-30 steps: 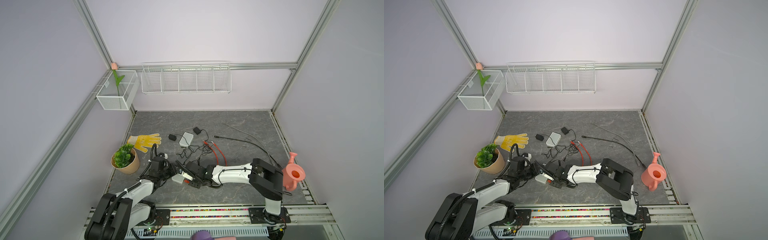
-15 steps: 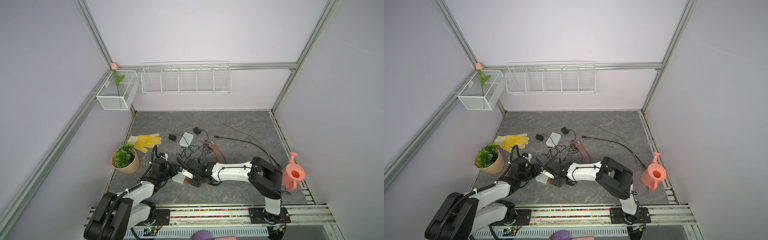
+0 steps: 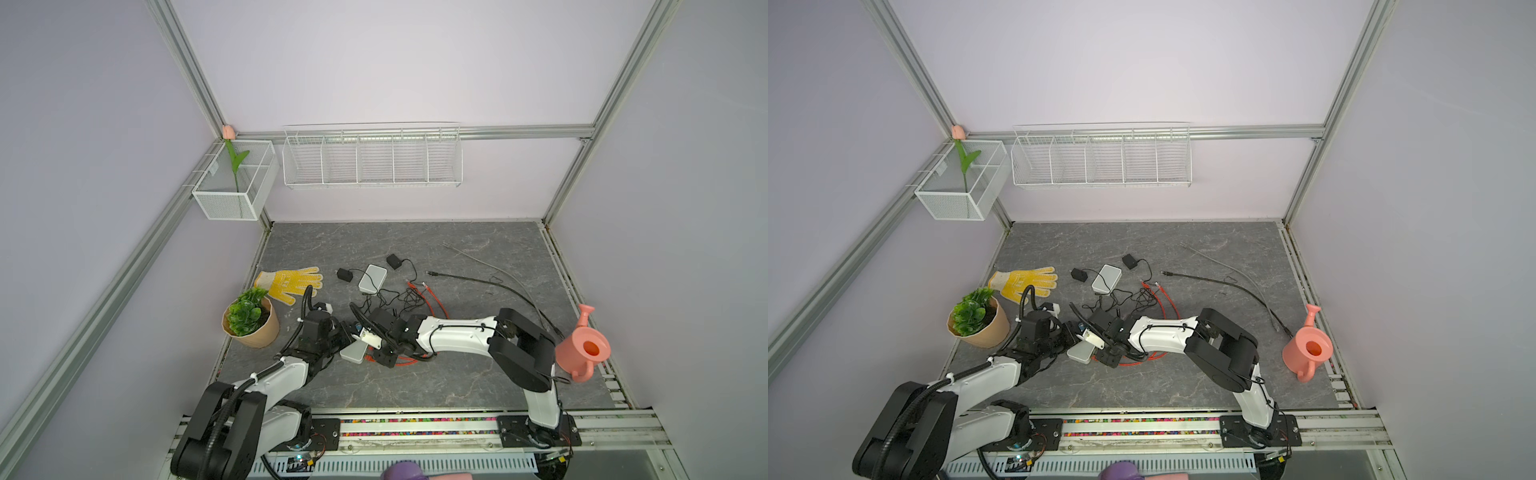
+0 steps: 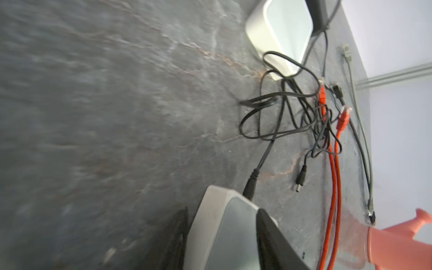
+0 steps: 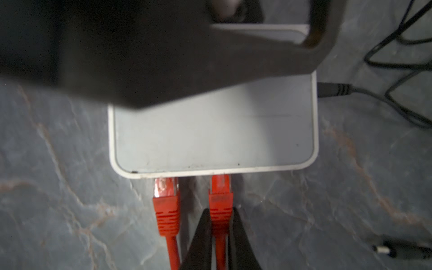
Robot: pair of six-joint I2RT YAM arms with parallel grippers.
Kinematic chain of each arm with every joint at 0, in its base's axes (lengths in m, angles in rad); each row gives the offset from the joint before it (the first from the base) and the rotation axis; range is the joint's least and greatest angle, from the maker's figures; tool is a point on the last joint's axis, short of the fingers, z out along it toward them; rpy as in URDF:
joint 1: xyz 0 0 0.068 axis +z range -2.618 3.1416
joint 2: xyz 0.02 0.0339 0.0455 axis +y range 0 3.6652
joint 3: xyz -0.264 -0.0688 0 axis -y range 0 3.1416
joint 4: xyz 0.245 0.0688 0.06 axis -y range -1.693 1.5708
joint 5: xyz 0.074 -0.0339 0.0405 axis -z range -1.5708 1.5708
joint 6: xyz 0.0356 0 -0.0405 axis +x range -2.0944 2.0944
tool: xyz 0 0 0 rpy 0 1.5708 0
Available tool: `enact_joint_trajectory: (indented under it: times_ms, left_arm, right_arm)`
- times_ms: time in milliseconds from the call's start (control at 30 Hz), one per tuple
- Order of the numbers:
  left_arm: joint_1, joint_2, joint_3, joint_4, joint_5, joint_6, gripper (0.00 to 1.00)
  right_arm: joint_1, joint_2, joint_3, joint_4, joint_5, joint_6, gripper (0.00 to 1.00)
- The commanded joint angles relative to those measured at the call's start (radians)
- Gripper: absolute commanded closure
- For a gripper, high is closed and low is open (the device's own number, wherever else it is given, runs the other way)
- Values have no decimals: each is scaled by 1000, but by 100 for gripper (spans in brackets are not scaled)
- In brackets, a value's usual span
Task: Insert the plug into the switch port
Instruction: 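Open the right gripper and withdraw it while the left gripper releases the box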
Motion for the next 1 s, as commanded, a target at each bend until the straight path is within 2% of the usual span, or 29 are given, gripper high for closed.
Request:
enact_joint_trajectory:
  times_ms: [0,100,267,333,467,600,700,800,867,967]
  left_arm:
    - [56,-107,83,-198,91,71,43]
    - [169,-105,121,-169,107,82,40]
    - [259,11,240,-202,168,112,40]
    - [262,31,274,-216,178,121,40]
    - [262,7,275,-227,156,120,39]
    - [266,-53,250,-231,119,124,38]
    - [269,-109,241,-234,94,119,38]
    - [268,-127,259,-213,122,138,38]
    - [256,-87,297,-202,156,166,38]
    - [193,57,403,-207,199,231,38]
  right_arm:
    - [2,37,64,320,-70,52,93]
    - [2,58,77,322,-93,79,93]
    - [2,94,117,337,-115,139,92]
    - [2,96,120,333,-109,154,90]
    - [-20,54,86,299,-96,160,78]
    - [-69,-18,30,214,-127,151,61]
    - [-92,-89,-7,133,-90,111,59]
    - [-140,-172,-43,71,-7,76,60]
    - [-188,-212,-53,47,6,83,61]
    - [-257,-214,-13,-18,51,118,65]
